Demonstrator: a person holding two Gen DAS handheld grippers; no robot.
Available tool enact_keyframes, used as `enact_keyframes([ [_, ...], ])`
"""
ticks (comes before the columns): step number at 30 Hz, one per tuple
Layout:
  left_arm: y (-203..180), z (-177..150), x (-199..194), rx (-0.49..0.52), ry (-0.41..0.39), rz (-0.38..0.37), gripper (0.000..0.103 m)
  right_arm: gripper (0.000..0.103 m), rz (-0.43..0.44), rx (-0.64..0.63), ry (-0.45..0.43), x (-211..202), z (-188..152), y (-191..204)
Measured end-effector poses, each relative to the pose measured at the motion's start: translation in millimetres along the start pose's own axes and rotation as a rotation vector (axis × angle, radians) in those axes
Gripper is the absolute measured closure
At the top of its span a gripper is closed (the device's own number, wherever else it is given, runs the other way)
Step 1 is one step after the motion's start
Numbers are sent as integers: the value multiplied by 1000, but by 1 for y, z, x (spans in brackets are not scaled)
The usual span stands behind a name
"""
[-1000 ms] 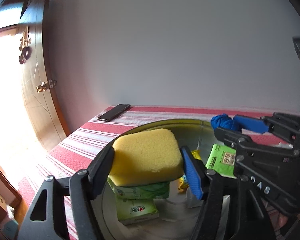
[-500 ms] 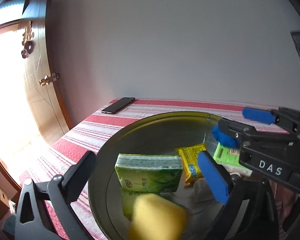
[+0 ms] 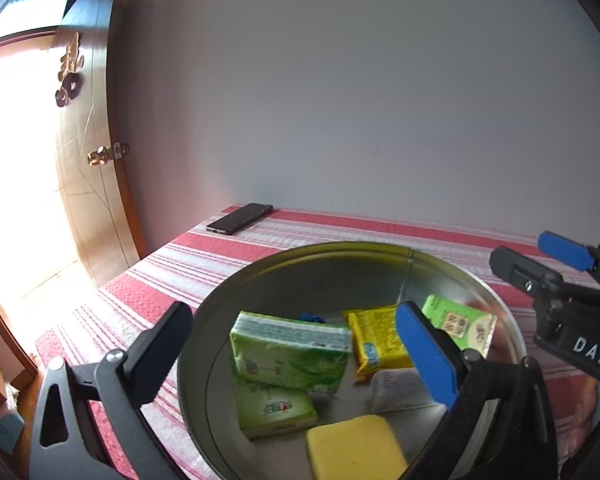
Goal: Organize objects
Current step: 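Move both tools back toward the white items and sponge on the bed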
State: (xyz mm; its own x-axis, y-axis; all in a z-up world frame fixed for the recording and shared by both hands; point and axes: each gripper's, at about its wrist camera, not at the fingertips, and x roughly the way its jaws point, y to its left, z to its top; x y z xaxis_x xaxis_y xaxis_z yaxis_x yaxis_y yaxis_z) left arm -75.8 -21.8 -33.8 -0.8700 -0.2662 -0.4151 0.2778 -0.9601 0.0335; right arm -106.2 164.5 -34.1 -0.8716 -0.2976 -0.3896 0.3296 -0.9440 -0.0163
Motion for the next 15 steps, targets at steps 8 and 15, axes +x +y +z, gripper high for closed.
enact_keyframes([
  [8, -28, 1, -20, 21, -41, -81, 0, 27, -73, 49, -16, -32, -18, -39],
  [15, -78, -2, -36, 106, -40, -190, 0, 27, -210, 119, -19, -74, -40, -94],
])
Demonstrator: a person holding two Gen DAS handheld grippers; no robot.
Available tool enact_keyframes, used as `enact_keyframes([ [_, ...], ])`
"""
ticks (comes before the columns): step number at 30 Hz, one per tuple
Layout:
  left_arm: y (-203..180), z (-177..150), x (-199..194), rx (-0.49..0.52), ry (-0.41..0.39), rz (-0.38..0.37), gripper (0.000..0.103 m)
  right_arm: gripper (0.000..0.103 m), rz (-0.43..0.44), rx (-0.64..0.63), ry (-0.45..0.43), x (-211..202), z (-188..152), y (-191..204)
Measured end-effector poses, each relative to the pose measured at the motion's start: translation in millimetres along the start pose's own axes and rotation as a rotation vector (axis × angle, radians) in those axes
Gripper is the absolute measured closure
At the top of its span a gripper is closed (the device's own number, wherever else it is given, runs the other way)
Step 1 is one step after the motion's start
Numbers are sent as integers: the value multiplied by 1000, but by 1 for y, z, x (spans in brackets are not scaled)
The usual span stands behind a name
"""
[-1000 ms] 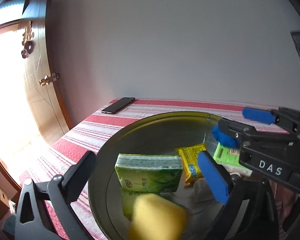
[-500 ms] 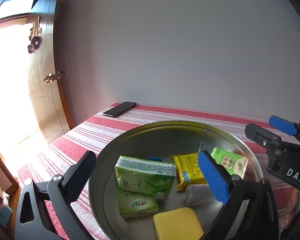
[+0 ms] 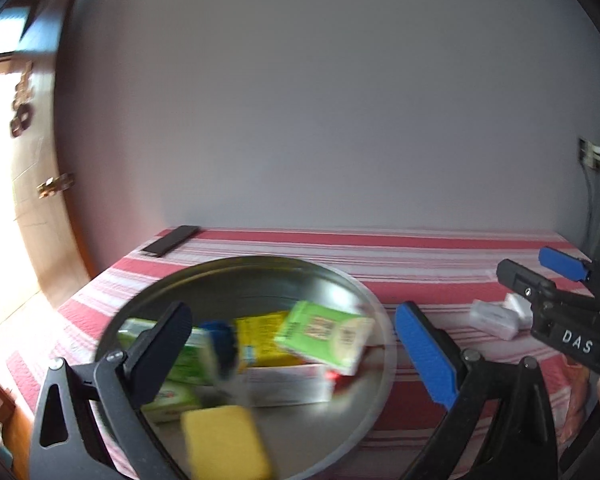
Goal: Organize objects
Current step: 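Move both tools back toward the white items and sponge on the bed, then grasp the white wrapped soap bar with the left tool while the right grasps a yellow sponge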
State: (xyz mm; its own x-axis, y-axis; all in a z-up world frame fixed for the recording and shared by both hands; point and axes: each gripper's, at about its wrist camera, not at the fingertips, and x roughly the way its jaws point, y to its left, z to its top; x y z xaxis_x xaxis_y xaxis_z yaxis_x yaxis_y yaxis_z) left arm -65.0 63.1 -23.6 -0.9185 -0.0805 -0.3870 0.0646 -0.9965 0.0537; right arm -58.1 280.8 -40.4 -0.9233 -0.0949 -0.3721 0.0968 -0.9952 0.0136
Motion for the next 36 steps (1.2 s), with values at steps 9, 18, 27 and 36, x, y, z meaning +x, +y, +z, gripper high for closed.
enact_keyframes([
  [9, -79, -1, 5, 128, 53, -150, 0, 27, -234, 132, 32, -29, -21, -102],
  [18, -145, 1, 45, 235, 181, -295, 0, 27, -340, 207, 137, -34, -39, -150],
  [27, -176, -3, 74, 270, 251, -321, 0, 27, -319, 226, 244, -21, -46, -158],
  [36, -187, -11, 93, 296, 312, -387, 0, 27, -328, 215, 339, -6, -52, -158],
])
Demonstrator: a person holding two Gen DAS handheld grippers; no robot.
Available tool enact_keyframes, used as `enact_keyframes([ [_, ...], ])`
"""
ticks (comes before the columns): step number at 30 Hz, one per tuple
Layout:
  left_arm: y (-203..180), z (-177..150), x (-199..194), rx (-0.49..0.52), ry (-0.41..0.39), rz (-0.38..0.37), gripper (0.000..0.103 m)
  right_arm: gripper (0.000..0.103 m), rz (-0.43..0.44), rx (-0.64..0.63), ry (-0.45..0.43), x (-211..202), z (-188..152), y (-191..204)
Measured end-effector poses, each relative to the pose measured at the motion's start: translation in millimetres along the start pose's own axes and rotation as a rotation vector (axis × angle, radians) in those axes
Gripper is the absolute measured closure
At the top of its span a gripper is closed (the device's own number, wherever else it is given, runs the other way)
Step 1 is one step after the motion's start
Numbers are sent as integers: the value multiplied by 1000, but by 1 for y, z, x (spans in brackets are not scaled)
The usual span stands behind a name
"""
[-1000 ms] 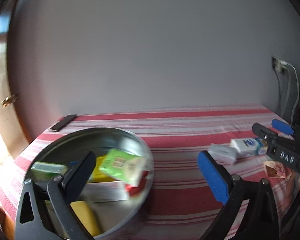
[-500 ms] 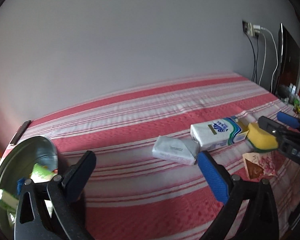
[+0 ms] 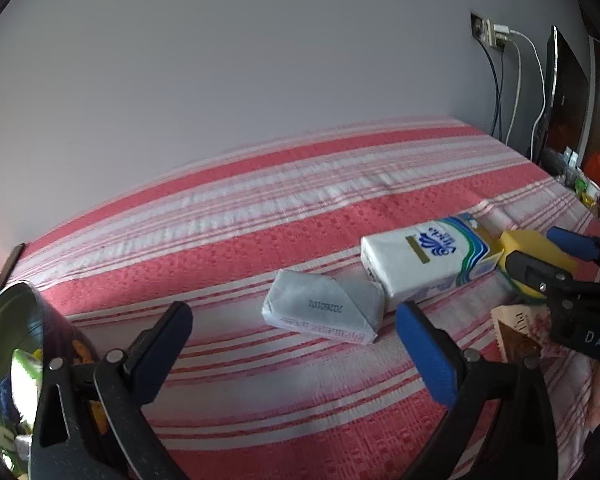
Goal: Organize objects
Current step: 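Grasp the white wrapped soap bar with the left tool while the right grasps a yellow sponge, then lift the soap bar and yellow sponge off the bed with both tools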
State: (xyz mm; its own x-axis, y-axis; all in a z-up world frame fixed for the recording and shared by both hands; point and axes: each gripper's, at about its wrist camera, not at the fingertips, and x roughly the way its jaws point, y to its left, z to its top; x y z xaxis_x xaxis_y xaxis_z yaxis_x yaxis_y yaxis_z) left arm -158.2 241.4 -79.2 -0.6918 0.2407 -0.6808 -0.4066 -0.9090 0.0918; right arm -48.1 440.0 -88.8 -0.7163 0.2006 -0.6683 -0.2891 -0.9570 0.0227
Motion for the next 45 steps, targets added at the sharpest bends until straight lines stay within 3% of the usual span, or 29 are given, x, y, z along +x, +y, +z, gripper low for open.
enact_keyframes([
  [6, 5, 5, 14, -26, 38, -70, 0, 27, -16, -12, 38, 7, 0, 2],
  [9, -6, 5, 18, 28, 58, -91, 0, 35, -22, -19, 47, 8, -1, 5],
  [13, -20, 3, 20, 96, 71, -105, 0, 36, -13, -12, 45, 7, -1, 3],
  [16, -19, 4, 24, 91, 91, -107, 1, 38, -11, -17, 44, 9, -1, 3],
  [18, -15, 5, 26, 70, 96, -120, 7, 40, -9, -16, 40, 9, 0, 2],
  [20, -11, 5, 30, 59, 118, -126, 23, 41, -6, -12, 34, 9, 1, -1],
  [25, -5, 4, 32, 28, 130, -140, 31, 42, -14, -17, 22, 5, 1, 1],
  [31, -4, 4, 24, 34, 95, -112, 32, 43, -30, -19, -41, -10, 0, 6],
  [34, -1, 4, 18, 27, 66, -90, 32, 43, -11, -6, -115, -21, 1, 6],
  [45, 8, 3, -11, 0, -78, 27, 32, 43, -14, -22, -240, -41, -1, 11],
])
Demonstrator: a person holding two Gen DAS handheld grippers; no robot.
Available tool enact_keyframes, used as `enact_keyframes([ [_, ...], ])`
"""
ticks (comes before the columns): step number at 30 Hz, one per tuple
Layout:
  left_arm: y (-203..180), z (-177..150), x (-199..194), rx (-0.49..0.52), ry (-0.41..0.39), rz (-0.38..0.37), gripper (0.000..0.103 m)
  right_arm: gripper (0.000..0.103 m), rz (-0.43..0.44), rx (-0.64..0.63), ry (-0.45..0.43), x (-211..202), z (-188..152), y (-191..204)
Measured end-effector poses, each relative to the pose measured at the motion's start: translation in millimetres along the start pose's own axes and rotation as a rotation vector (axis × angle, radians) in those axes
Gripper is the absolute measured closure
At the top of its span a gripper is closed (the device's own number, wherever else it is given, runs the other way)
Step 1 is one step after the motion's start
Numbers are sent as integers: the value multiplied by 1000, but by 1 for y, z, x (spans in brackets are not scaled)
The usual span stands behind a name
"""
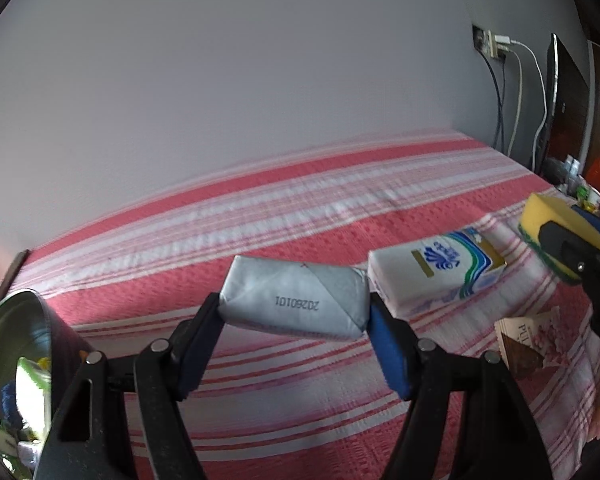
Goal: Organize objects
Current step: 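Lift the soap bar and yellow sponge off the bed with both tools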
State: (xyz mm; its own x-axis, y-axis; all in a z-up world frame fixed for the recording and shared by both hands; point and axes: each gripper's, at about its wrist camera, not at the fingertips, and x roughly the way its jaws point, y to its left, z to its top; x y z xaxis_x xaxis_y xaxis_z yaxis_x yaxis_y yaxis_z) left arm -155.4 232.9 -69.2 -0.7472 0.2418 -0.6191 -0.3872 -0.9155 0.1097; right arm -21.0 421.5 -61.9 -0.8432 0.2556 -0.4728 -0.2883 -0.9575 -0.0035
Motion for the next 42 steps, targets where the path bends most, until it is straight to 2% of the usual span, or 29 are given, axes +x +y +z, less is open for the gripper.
enact_keyframes([
  [13, 7, -5, -27, -49, -134, 85, 32, 43, -3, -19, -90, -17, -1, 5],
  [20, 11, -7, -38, -82, -187, 113, 32, 43, -1, -22, -108, -20, -2, 6],
  [42, 26, -19, -55, -161, -259, 134, 32, 43, -4, -33, -197, -33, -5, 8],
])
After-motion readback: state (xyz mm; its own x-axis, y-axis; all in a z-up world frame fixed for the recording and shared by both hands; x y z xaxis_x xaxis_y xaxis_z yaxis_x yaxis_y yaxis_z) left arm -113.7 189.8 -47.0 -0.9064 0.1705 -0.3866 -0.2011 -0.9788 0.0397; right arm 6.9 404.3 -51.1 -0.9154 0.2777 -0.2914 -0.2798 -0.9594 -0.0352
